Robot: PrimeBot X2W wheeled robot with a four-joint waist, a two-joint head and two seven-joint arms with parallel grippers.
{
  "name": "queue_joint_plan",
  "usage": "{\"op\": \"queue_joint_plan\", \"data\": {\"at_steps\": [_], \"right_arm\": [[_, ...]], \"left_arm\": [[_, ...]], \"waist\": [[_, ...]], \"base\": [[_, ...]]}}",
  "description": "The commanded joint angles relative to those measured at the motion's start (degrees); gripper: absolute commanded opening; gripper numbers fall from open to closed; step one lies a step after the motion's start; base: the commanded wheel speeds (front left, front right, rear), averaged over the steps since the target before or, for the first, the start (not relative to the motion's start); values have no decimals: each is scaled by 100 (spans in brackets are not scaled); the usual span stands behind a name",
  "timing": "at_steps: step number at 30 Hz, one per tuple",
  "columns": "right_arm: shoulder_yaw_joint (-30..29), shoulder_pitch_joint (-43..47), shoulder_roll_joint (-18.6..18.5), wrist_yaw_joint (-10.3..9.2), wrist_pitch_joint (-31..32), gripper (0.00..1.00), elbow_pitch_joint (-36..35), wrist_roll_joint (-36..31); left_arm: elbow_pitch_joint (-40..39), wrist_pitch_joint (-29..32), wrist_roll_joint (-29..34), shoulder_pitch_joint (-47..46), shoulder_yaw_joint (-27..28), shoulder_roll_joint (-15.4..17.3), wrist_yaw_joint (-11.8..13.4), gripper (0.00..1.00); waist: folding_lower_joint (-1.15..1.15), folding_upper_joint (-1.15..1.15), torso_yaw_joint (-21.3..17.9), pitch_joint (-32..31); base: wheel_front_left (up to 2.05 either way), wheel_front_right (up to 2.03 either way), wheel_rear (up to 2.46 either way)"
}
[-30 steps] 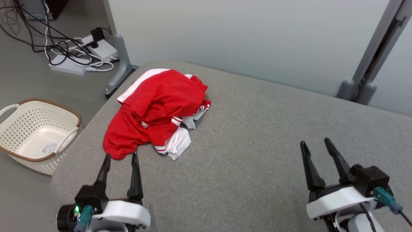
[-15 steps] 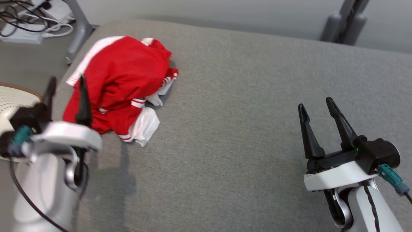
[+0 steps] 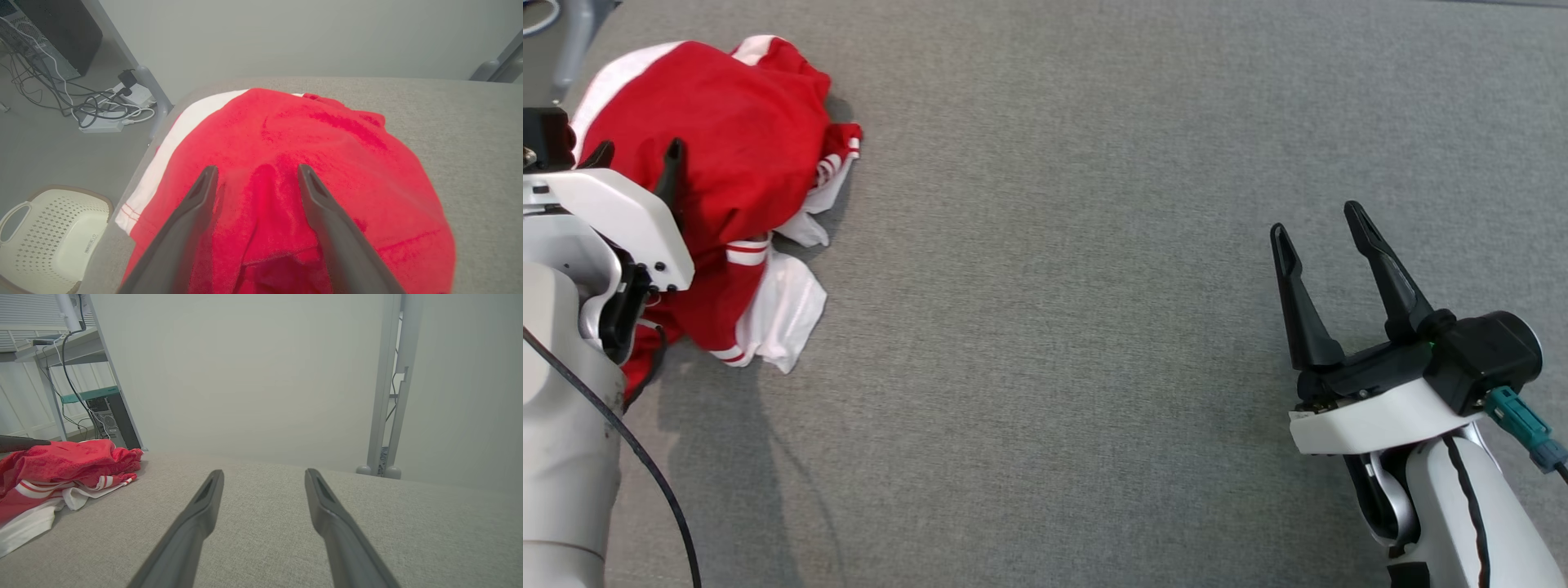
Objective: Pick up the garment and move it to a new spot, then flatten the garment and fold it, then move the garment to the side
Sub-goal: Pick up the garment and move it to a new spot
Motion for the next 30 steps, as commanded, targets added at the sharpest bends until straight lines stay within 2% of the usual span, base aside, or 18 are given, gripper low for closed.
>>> {"op": "queue_joint_plan", "data": {"at_steps": [1,5,10,12,13,22,30], "right_arm": [[19,-60,-42,9,-5,100,-21,22],[52,-88,-69,9,-5,100,-35,42],[80,-110,-82,9,-5,100,-48,53],[93,-103,-88,8,-5,100,-45,58],[101,-80,-87,8,-5,100,-35,62],[105,-20,-53,6,-5,100,24,58],[107,82,-14,6,-5,100,102,66]], "left_arm": [[121,52,37,-128,-21,75,-14,100],[547,272,0,-328,-63,117,-31,100],[863,209,116,-518,-142,192,129,100],[1014,234,148,-571,-201,171,122,100],[1236,319,106,-681,-228,159,116,0],[1645,174,53,-827,-262,166,181,0],[1564,-810,-70,-929,-133,190,292,0]], "waist": [[0,0,-114,104],[0,0,-211,197],[0,0,-269,269],[0,0,-284,281],[0,0,-298,275],[0,0,-277,156],[0,0,-228,-144]], "base": [[0,0,0],[0,0,0],[0,0,0],[0,0,0],[0,0,0],[0,0,0],[0,0,0]]}}
